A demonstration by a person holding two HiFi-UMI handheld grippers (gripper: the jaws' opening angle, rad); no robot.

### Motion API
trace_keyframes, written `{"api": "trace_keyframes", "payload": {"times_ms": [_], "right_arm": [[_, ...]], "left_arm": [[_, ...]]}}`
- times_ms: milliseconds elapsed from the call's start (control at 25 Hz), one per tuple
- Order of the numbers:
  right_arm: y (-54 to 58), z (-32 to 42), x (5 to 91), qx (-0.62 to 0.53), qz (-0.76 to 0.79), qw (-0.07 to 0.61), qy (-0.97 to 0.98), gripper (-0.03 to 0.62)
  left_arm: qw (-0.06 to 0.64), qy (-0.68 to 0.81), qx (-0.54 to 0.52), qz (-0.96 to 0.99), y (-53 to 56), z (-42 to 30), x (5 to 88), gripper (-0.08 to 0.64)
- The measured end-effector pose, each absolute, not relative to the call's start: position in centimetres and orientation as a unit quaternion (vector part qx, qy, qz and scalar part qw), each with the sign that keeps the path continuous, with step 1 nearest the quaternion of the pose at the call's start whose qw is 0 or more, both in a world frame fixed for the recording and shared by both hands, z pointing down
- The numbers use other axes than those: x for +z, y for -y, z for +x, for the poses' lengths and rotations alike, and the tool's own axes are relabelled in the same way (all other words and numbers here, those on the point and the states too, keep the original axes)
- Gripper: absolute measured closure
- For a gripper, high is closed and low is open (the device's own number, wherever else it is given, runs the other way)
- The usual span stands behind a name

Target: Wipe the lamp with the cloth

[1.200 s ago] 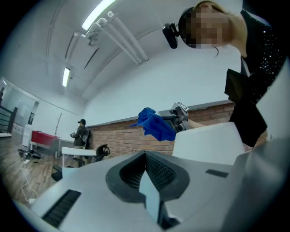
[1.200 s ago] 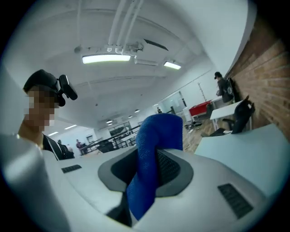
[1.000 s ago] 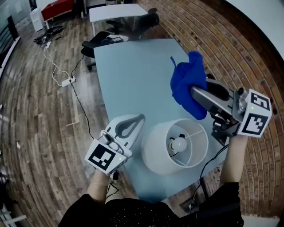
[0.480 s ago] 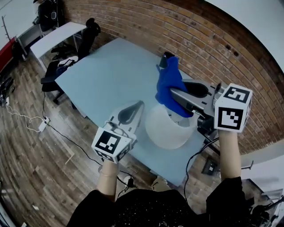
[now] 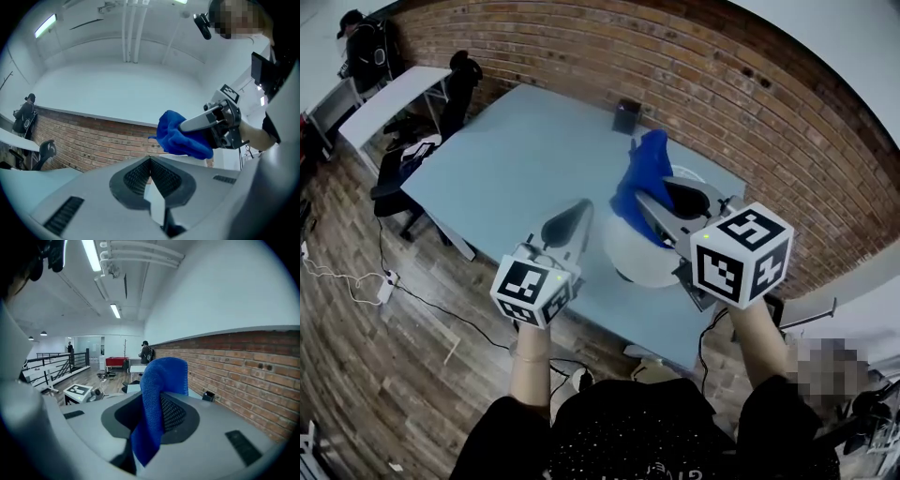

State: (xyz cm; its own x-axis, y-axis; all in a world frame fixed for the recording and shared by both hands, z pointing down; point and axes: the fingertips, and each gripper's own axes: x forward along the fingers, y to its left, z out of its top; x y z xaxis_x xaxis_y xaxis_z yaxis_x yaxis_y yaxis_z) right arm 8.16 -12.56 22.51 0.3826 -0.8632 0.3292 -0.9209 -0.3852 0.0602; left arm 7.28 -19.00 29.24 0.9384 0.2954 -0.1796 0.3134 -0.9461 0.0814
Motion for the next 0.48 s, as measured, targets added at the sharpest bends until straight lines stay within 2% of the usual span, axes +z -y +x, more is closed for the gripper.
{"api": "trace_keyframes", "payload": {"times_ms": [280,480], "right_arm": [[13.5,7.7,26.6,0.060,0.862,0.190,0.467,0.500],[13.6,6.8,30.8,0.095,0.879,0.155,0.440,0.500]], "left_arm": [[0.063,-0.137,-0.074,0.986,19.8,5.7,30.6,0.551],[0.063,-0.124,-0.071,0.988,20.3,4.0,31.1,0.551]]}}
